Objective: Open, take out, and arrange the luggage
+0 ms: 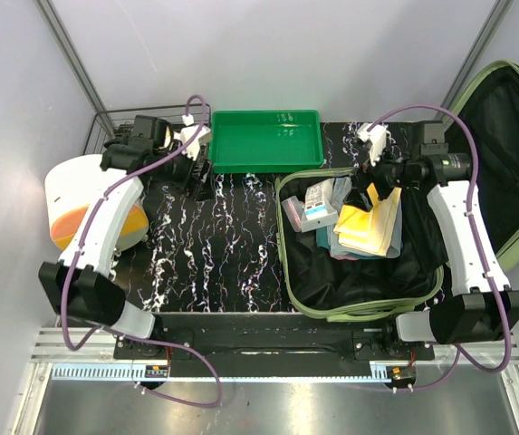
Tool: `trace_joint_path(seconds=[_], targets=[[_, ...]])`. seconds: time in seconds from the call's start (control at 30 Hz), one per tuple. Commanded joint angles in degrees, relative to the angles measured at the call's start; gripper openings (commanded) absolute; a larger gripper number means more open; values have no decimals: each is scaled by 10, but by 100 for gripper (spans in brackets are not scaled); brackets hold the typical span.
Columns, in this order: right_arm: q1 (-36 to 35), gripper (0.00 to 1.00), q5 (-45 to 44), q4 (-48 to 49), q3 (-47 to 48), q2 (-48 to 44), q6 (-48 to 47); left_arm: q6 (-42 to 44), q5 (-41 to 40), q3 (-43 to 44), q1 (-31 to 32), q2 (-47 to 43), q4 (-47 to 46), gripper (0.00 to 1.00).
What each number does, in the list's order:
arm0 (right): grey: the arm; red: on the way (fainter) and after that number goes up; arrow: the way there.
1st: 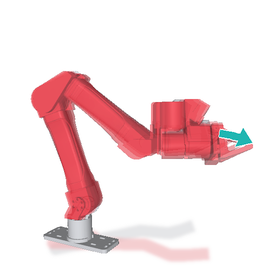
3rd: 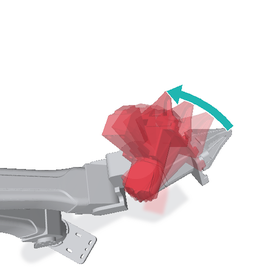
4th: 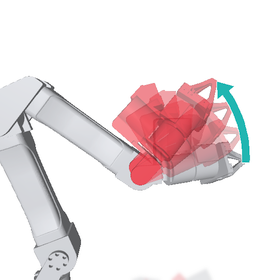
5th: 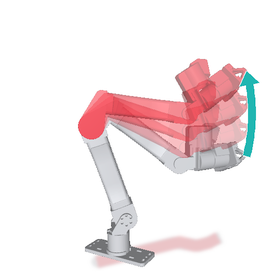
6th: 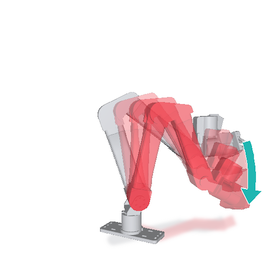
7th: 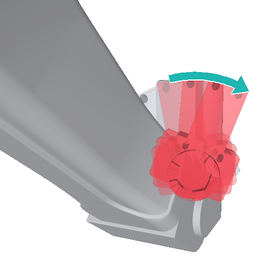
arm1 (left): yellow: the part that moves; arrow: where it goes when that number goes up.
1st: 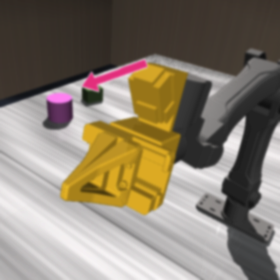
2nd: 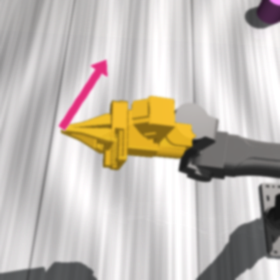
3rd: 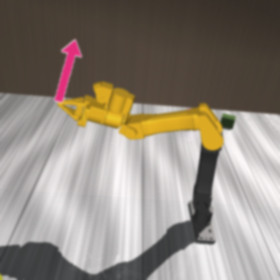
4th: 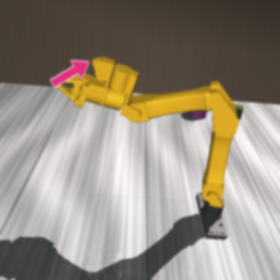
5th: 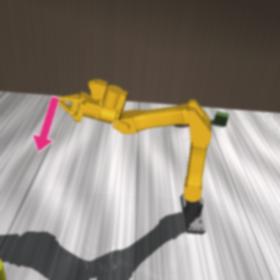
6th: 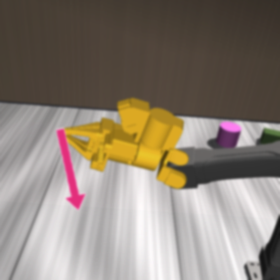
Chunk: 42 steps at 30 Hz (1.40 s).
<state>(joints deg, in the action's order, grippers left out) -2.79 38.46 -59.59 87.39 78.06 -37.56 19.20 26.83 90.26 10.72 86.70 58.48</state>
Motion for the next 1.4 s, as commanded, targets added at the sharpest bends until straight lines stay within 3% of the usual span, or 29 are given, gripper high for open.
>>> trace_joint_path(seconds=[0.0, 0.1, 0.2, 0.33, 0.5, 0.53, 0.63, 0.9, 1.37], targets=[[-34, 93, 3, 22, -18, 16, 25, -71, 69, -39, -11, -87, -38, 84], [-66, 91, 0, 34, -26, 25, 37, -82, 45, -91, -27, -153, -35, 84], [-101, 90, -13, 54, -38, 32, 52, -116, 38, -146, -93, -233, -35, 84], [-124, 89, -22, 79, -53, 47, 77, -183, 10, -188, -241, -344, -12, 84], [-133, 88, -22, 83, -46, 74, 85, -255, -70, -214, -325, -393, 58, 75], [-133, 88, -22, 84, -41, 78, 85, -279, -76, -221, -370, -399, 64, 72], [-134, 88, -19, 83, -29, 96, 84, -308, -61, -241, -465, -385, 81, 68], [-135, 88, -26, 62, 5, 114, 50, -325, -14, -231, -571, -321, 32, 51], [-134, 89, -32, 59, 23, 120, 38, -248, 65, -170, -617, -216, -22, 37]])
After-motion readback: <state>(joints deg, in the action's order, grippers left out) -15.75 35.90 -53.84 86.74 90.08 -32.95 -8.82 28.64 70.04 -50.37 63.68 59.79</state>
